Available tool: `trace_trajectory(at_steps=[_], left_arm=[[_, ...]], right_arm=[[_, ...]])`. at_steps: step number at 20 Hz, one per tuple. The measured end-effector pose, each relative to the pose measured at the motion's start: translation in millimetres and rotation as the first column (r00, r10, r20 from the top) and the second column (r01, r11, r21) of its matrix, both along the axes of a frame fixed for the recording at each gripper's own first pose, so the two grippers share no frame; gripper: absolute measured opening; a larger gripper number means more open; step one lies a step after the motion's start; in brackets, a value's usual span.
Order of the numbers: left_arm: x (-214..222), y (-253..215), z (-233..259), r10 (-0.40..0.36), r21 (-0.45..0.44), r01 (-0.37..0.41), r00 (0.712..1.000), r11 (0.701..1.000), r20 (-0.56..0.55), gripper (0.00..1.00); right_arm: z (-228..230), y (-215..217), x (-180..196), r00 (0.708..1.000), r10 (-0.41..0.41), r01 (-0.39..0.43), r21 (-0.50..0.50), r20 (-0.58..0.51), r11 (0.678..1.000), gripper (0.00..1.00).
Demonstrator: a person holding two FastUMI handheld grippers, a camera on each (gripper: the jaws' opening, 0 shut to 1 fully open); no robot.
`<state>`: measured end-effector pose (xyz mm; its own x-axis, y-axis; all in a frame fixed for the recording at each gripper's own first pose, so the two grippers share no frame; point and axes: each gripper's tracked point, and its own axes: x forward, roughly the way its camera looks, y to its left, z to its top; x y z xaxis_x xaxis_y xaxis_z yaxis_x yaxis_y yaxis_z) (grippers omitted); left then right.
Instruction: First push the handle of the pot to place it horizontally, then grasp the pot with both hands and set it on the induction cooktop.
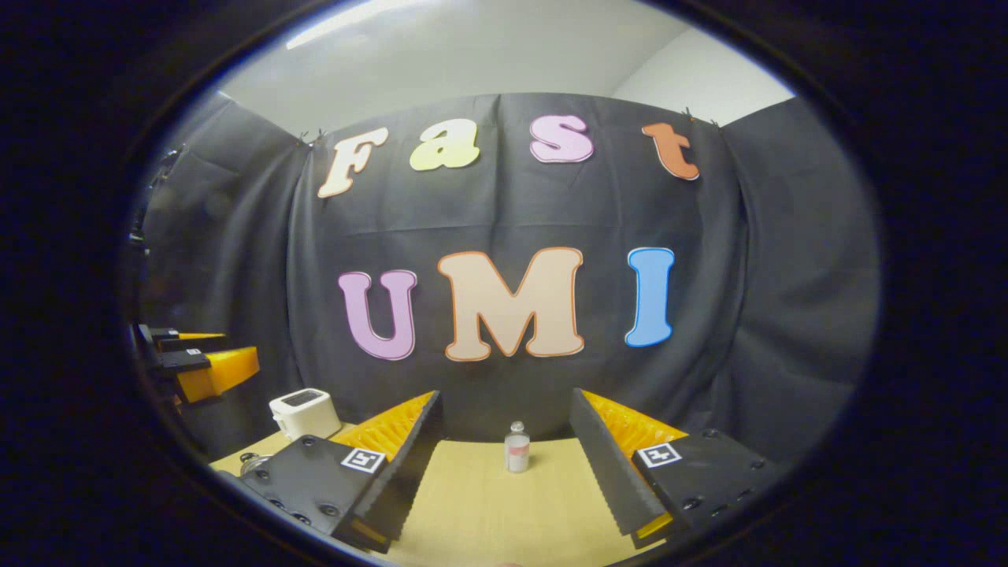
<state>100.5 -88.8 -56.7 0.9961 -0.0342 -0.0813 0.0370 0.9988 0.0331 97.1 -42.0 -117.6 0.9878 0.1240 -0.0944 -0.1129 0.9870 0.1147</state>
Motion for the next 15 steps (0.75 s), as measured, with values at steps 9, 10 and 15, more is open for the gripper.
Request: trace_trajectory(at_steps=[9,10,15], left_arm=[[-32.1,-71.0,12.0,0.093,0.039,-0.094,0.995,0.995,0.033,0.93],[-33.0,-78.0,13.3,0.091,0.042,-0.093,0.995,0.995,0.035,0.93],[-27.1,-112.9,20.5,0.058,0.027,-0.060,0.997,0.998,0.056,0.90]], right_arm=[[5.5,-66.8,6.7,0.995,0.096,-0.096,0.017,0.040,0.995,0.93],[5.6,-72.8,7.0,0.995,0.095,-0.096,0.019,0.042,0.995,0.93],[6.1,-110.0,7.3,0.997,0.058,-0.059,0.018,0.052,0.998,0.93]])
